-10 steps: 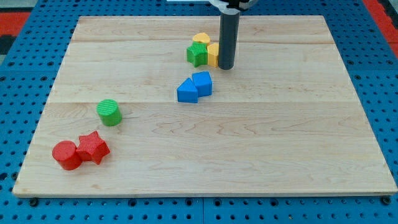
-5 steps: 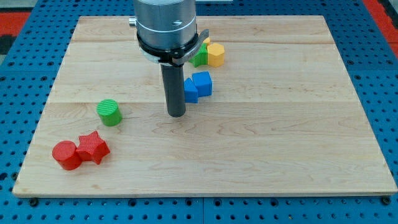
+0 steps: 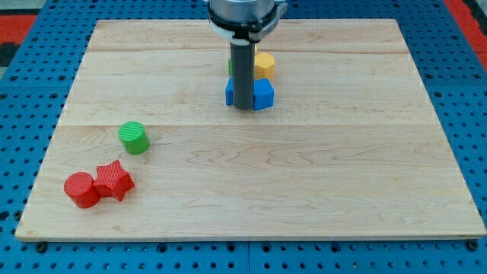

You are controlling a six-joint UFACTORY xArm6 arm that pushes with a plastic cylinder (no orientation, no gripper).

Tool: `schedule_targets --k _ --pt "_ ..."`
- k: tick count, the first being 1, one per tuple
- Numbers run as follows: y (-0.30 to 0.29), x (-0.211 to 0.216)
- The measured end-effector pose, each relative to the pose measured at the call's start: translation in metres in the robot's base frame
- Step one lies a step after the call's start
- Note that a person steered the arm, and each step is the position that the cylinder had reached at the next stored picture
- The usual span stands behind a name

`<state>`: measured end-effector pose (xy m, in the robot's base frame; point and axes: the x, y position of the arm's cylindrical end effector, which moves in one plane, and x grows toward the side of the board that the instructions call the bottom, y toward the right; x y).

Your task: Move the blue triangle to the left of the green star

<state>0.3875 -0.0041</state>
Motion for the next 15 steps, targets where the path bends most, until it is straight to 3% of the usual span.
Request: schedule_targets --k 2,4,5,8,12,13,15 --pt "0.0 -0.012" --pt "-0.001 0.072" --pt "0.028 0.074" --pt "0.028 -0.001" --pt "0.02 0.018" --pt "-0.021 0.024" --pt "-0.033 0.026"
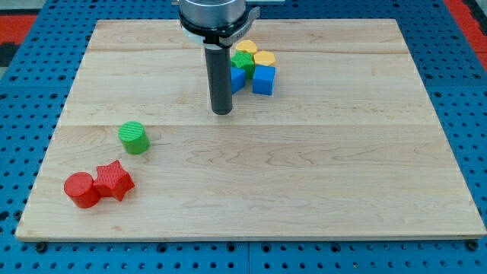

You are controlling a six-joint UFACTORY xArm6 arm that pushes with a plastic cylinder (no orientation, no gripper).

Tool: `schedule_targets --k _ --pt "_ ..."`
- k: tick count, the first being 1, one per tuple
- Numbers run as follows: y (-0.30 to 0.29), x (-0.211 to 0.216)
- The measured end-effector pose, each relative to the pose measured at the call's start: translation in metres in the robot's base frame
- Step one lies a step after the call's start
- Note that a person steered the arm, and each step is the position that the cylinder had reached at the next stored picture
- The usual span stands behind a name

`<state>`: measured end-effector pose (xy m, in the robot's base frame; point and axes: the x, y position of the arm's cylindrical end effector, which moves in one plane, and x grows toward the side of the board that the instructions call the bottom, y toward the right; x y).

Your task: Move the blue triangle to the left of the green star

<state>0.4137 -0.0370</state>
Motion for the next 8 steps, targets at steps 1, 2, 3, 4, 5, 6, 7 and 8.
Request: schedule_targets --k 1,2,3,4,5,6,7,8 --pt "0.0 0.0" --pt "-0.01 0.0" --pt "-0.034 0.0" --pt "-0.063 0.0" --pt "-0.073 0.0" --pt "-0.073 -0.002" --pt "-0.048 0.001" --pt "0.003 0.005"
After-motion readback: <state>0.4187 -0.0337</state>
